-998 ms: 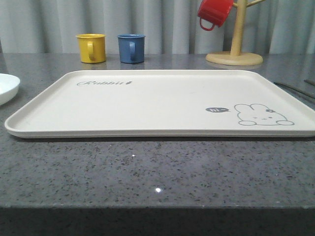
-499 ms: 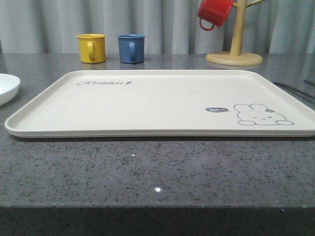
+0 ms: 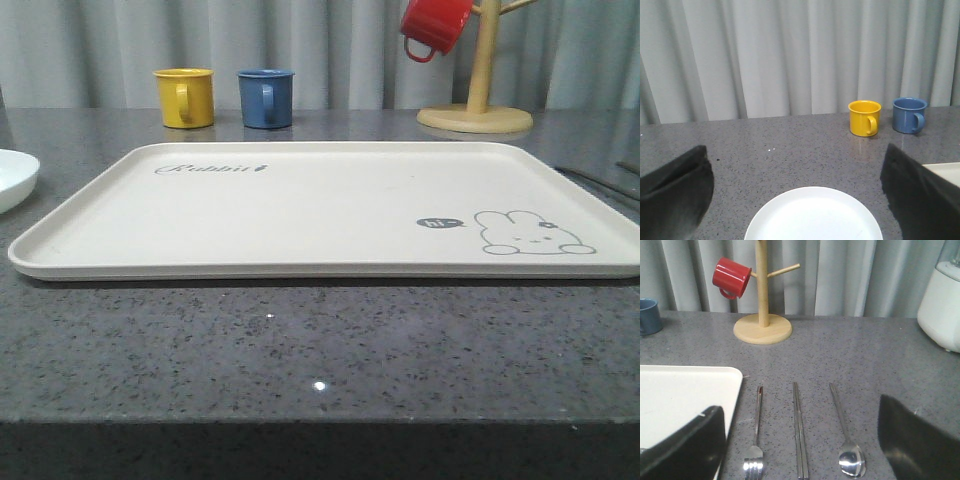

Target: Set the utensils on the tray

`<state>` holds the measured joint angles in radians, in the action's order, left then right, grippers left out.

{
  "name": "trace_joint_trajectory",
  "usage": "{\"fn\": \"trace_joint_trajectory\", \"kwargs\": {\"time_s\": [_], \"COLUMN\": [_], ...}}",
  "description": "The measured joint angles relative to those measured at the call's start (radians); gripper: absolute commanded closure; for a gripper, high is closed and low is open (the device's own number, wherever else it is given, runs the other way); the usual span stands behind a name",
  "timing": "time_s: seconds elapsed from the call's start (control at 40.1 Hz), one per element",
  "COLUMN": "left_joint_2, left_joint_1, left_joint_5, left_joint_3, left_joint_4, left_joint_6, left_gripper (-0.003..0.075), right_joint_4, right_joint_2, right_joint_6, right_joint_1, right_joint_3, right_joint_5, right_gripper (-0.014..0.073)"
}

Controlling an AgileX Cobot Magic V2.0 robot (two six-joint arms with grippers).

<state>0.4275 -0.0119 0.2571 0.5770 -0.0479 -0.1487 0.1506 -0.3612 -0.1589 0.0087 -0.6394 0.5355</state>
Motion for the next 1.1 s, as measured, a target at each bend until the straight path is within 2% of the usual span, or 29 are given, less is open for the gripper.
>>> {"fn": "trace_joint_trajectory", "kwargs": {"time_s": [0.125,0.25,0.574,0.898,0.973,1.098], "left_joint_2": [0.059,0.167,0.578,0.965,1.022,1.092], "left_joint_1": [0.000,0.027,0.241,0.268,0.268,0.268], "left_joint_5": [0.016,0.087,0.491,0.724,0.748,0.761], "left_joint_3": [0.026,0.095,0.345,0.541,0.568,0.588], "left_joint_4": [-0.013,-0.019,0.006,0.077,0.084,0.088], "left_joint_6": [0.000,-0.012,-0.057,-0.060,-0.060,-0.060], "left_gripper": [0.0118,0.0120,0.0120,0.0122,0.0142,0.0232], "right_joint_4": [0.000,0.000,0.000,0.000,0.000,0.000], "right_joint_2": [0.000,0.000,0.000,0.000,0.000,0.000], "right_joint_6": [0.000,0.000,0.000,0.000,0.000,0.000], "right_joint_1": [0.000,0.000,0.000,0.000,0.000,0.000], "right_joint_3": [0.000,0.000,0.000,0.000,0.000,0.000], "right_joint_5": [0.002,0.002,0.002,0.002,0.002,0.002], "right_gripper": [-0.0050,-0.0050,-0.0050,-0.0050,-0.0050,-0.0050]}}
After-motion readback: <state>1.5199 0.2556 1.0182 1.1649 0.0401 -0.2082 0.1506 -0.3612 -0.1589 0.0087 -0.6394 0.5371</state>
